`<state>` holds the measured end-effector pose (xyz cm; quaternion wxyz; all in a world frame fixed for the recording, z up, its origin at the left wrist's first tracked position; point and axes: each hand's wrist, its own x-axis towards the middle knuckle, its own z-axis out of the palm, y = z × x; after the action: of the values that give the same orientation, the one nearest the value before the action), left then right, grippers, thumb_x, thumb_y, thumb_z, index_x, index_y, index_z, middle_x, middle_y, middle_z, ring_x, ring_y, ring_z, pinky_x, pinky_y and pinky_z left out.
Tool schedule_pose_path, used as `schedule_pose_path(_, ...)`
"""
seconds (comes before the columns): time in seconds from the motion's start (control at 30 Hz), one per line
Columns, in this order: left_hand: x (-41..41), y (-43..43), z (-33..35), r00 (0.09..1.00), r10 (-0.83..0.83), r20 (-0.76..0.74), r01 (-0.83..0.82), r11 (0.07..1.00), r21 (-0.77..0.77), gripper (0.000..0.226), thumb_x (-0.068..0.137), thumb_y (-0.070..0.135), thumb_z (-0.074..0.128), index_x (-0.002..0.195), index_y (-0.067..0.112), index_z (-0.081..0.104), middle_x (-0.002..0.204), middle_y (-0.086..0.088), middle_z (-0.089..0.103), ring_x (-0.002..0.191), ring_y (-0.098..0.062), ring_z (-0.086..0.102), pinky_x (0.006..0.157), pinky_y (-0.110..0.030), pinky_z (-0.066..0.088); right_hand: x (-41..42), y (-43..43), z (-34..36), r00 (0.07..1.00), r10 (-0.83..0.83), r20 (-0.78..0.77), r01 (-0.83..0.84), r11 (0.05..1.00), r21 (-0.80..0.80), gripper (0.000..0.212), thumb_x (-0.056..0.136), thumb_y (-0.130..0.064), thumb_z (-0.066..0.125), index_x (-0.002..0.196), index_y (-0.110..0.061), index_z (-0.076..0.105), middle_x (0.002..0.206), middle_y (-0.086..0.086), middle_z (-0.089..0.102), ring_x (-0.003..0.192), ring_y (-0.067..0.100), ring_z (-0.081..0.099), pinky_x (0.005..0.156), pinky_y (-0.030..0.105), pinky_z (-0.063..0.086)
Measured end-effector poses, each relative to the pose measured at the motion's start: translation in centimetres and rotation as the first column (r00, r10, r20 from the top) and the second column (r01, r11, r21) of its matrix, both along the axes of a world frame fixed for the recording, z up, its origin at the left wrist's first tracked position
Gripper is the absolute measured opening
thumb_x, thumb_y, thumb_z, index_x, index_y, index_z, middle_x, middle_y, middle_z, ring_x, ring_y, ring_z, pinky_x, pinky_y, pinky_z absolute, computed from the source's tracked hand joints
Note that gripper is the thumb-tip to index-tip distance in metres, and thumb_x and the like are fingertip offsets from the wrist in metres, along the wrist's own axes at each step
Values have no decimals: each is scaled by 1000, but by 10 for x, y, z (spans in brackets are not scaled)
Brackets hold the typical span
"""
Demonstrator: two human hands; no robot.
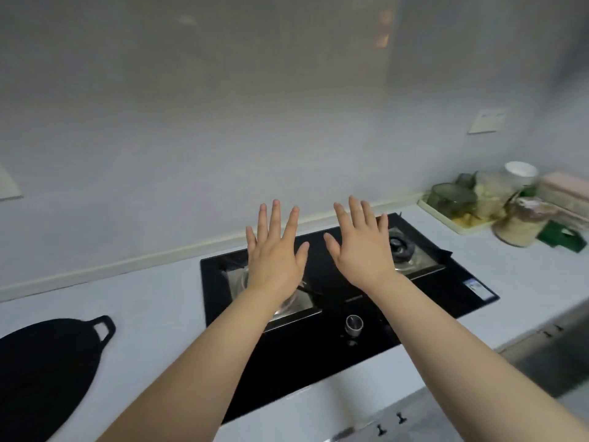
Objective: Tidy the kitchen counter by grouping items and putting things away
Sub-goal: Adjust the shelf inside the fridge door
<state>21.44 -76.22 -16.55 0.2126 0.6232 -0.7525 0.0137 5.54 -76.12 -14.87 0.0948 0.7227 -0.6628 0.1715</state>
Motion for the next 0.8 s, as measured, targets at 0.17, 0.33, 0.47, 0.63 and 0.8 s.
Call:
schedule_pose_path(0.17,-101,-11,1,989,-141,36,141,990,-24,64,99,46,26,150,30,-10,157,-3,-21,143,-23,-26,118,-49,-6,-98,9,6,990,-136,-31,136,991,-1,63,98,-49,29,151,-19,15,159,10,8,147,29,4,115,53,6)
schedule_pose_path(0.33,-180,-20,0,973,-231,17,231,972,-34,64,99,47,28,151,29,-6,158,-4,-19,143,-24,-25,115,-49,-7,-175,16,5,969,-242,-41,242,970,-13,63,97,-49,32,150,-18,19,159,11,11,147,29,5,115,53,5)
schedule_pose_path(0.47,-232,-34,-1,953,-297,61,299,954,-25,66,99,48,29,151,29,-7,158,-4,-18,144,-25,-23,116,-52,-2,-227,12,4,940,-337,-63,338,941,19,64,97,-50,29,151,-18,15,160,9,6,147,28,3,115,52,4)
schedule_pose_path(0.63,-299,-65,3,922,-381,70,383,923,-27,65,99,48,27,151,28,-7,158,-5,-18,144,-26,-21,116,-51,-1,-288,-2,7,897,-437,-68,438,899,16,64,97,-49,32,151,-18,16,160,8,6,147,27,3,115,52,3)
schedule_pose_path(0.8,-378,-95,7,858,-510,67,513,858,-26,65,99,48,24,151,28,-8,159,-6,-17,144,-27,-20,116,-52,0,-352,-14,11,823,-561,-94,564,826,9,64,97,-50,28,151,-19,13,160,7,5,147,27,2,116,52,4)
